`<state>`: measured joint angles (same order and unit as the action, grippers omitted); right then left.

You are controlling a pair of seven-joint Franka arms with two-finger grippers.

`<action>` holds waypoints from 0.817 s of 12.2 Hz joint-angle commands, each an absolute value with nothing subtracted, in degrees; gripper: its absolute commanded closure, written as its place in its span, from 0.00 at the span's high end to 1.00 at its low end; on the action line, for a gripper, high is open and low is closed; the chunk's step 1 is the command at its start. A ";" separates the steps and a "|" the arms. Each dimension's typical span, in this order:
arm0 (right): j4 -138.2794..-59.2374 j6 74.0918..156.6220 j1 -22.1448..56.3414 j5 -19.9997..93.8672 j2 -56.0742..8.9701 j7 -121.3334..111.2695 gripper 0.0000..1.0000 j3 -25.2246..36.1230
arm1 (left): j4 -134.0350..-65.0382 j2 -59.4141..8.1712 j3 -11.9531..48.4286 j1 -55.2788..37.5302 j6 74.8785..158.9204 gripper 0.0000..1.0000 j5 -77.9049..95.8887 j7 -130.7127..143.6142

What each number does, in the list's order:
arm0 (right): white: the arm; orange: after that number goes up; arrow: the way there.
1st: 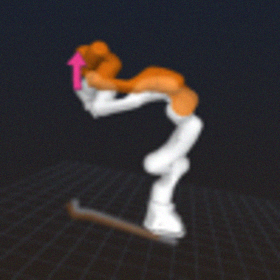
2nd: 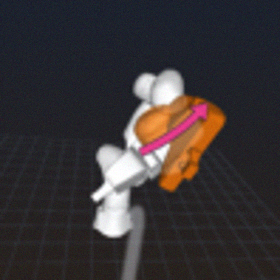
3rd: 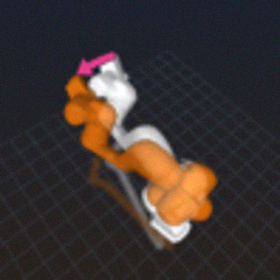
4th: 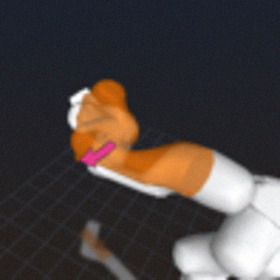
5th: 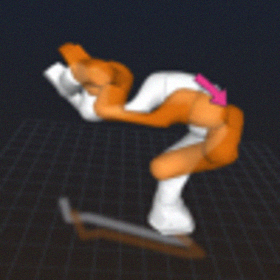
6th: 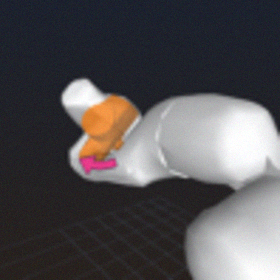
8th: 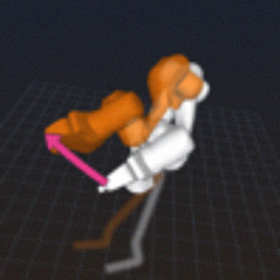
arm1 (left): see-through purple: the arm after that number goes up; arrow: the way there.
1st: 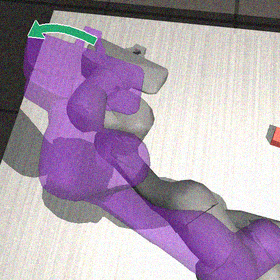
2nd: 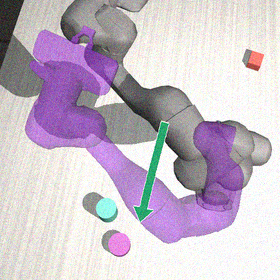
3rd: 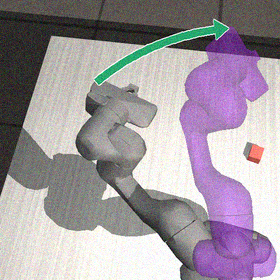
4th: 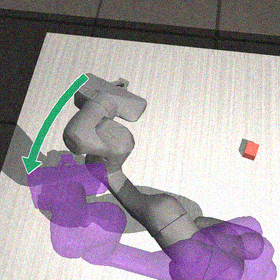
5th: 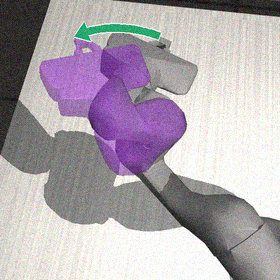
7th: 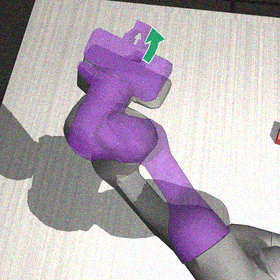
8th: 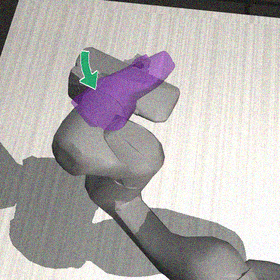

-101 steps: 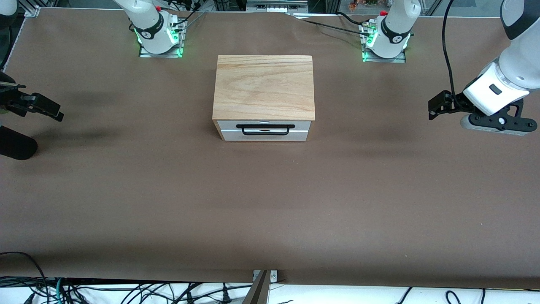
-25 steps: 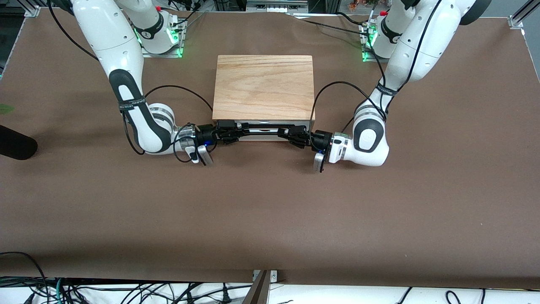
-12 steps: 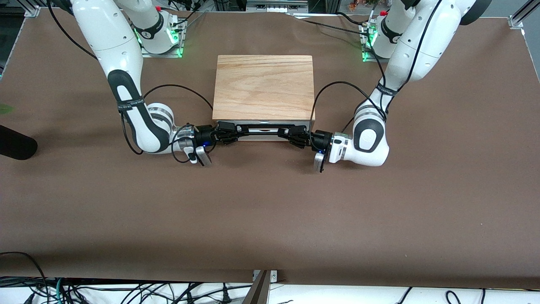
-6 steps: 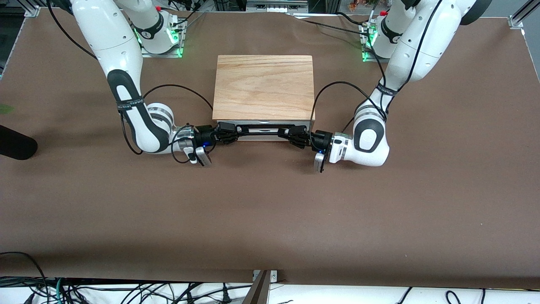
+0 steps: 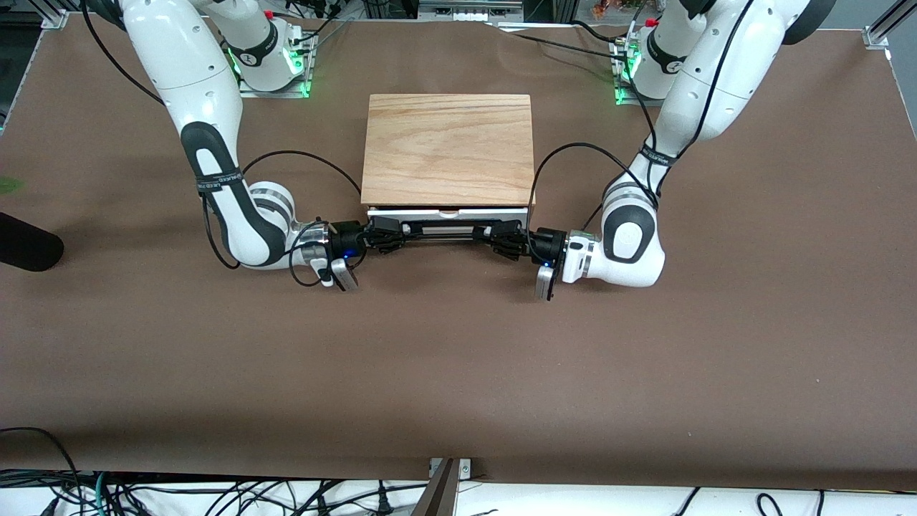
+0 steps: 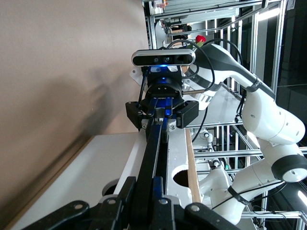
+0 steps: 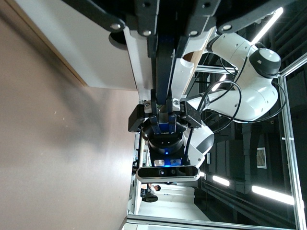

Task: Pull top drawer with both arms simultaneously
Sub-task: 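Pull the handle outward from the box with both grippers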

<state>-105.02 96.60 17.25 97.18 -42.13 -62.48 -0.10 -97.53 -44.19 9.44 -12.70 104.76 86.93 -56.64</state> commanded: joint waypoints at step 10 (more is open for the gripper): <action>-82.10 101.86 12.22 100.11 -54.31 -52.48 0.00 1.49 | -76.12 -52.03 9.32 -12.22 103.97 0.00 87.19 -39.91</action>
<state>-90.09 96.92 15.37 97.15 -50.48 -55.48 0.02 -81.88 -52.59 8.33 -12.73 105.18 85.93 -46.70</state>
